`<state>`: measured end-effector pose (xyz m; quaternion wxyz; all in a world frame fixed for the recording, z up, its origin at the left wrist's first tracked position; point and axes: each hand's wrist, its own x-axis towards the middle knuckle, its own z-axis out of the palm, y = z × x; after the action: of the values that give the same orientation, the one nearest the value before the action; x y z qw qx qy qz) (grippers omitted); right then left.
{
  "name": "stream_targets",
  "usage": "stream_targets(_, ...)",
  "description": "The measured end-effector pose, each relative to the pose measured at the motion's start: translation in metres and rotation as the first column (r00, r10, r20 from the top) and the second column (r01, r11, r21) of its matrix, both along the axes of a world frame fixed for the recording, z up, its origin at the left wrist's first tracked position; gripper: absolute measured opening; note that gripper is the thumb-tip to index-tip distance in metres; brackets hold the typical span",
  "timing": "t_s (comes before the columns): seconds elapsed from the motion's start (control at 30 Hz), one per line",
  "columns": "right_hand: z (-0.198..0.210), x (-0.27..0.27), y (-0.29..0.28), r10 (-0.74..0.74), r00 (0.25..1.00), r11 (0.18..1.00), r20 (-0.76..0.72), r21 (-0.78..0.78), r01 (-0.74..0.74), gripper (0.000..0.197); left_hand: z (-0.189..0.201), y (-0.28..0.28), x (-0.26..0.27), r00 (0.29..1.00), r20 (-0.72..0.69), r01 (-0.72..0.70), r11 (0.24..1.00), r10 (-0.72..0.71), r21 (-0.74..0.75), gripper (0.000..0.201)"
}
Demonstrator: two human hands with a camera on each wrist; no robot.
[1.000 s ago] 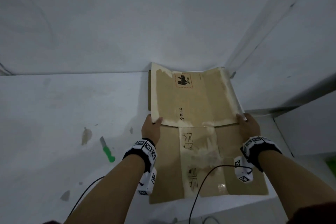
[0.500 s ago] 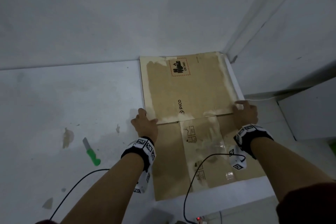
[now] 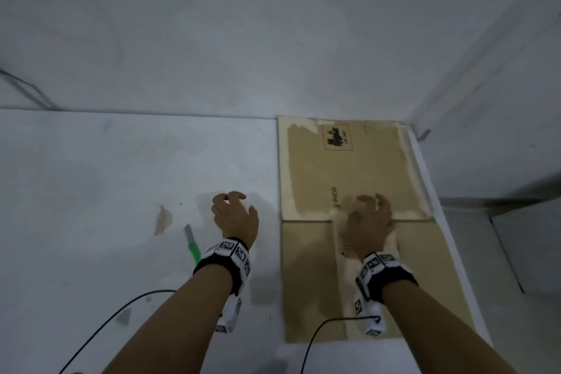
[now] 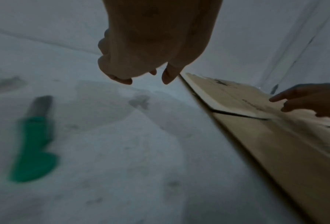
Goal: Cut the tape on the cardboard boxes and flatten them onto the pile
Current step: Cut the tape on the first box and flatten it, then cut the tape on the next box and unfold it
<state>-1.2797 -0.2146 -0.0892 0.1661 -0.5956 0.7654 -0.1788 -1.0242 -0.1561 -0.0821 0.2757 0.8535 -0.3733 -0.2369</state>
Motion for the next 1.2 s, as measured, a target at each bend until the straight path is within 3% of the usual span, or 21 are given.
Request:
stream_targets(0.2,0.004,0.143,0.048,0.306,0.943,0.951,0.133,-0.007,-0.308,0.03,0.01,0.08,0.112,0.983,0.054,-0.176,0.984,0.177,-0.014,0.023)
stream_targets(0.37,0.016,0.272,0.108,0.576,0.797,0.816,0.182,-0.064,-0.575,0.026,0.026,0.181,0.216,0.911,0.091,-0.401,0.916,0.402,-0.031,0.018)
stream_targets(0.53,0.025,0.398,0.185,0.737,0.629,0.666,0.248,-0.105,-0.738,0.028,0.039,0.296,0.315,0.833,0.065,-0.549,0.836,0.549,-0.016,0.017)
stream_targets(0.83,0.032,0.587,0.293,0.806,0.47,0.525,0.36,-0.068,-0.849,0.022,0.042,0.414,0.464,0.811,0.008,-0.585,0.81,0.585,0.04,0.015)
stream_targets(1.0,0.028,0.657,0.317,0.799,0.436,0.498,0.415,-0.049,-0.866,0.02,0.044,0.434,0.524,0.825,-0.01,-0.565,0.824,0.565,0.04,0.016)
stream_targets(1.2,0.014,0.738,0.314,0.769,0.454,0.518,0.45,-0.023,-0.855,0.02,0.036,0.426,0.607,0.842,-0.025,-0.538,0.843,0.538,0.031,0.017)
